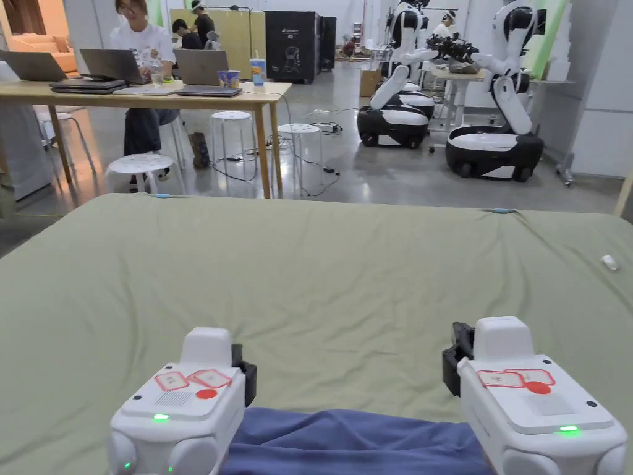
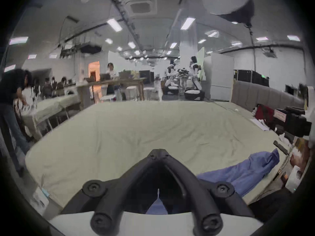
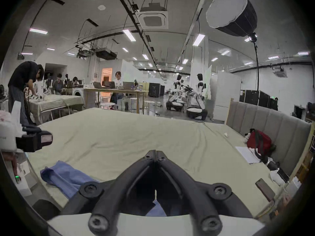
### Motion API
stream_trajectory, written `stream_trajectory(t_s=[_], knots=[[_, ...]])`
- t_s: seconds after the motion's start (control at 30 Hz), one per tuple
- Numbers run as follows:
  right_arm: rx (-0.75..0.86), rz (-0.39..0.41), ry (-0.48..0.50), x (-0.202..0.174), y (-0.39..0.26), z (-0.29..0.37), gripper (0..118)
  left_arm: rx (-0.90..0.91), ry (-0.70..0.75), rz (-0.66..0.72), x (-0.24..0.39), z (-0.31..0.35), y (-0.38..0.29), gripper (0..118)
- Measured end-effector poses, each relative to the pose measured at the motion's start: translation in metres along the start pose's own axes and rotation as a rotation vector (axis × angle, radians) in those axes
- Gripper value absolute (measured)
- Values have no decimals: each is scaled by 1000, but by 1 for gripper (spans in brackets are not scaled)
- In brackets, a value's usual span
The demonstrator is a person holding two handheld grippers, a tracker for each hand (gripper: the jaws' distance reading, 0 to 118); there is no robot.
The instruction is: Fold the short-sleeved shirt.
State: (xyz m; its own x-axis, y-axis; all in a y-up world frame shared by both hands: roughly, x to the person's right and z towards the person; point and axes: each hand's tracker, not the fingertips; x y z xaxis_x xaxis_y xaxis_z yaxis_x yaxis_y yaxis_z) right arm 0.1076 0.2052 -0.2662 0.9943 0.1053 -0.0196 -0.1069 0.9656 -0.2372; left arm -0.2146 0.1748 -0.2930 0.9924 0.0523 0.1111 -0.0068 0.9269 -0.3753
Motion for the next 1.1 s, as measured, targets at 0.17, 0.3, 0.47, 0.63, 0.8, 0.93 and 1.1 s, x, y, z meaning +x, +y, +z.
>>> stream_trajectory(t_s=[0.17, 0.3, 0.47, 0.63, 0.8, 0.93, 1.1], knots=[[-11, -2, 27, -19, -3, -3, 0, -126, -8, 296, -93, 0, -56, 93], [-33, 10, 59, -37, -7, -8, 0, -170, -44, 550, -140, -8, -98, 116], [-50, 23, 74, -50, -9, -11, 0, -242, -322, 966, -151, -43, -142, 116], [-58, 30, 68, -50, -8, -10, 0, -265, -453, 1002, -113, -57, -112, 107], [-71, 27, 58, -46, -9, -12, 0, -314, -234, 910, -73, -54, -106, 10], [-77, 35, 49, -38, -12, -14, 0, -241, -169, 763, -105, -60, -91, 8], [-85, 26, 43, -33, -15, -15, 0, -175, 22, 458, -138, -42, -57, 8]])
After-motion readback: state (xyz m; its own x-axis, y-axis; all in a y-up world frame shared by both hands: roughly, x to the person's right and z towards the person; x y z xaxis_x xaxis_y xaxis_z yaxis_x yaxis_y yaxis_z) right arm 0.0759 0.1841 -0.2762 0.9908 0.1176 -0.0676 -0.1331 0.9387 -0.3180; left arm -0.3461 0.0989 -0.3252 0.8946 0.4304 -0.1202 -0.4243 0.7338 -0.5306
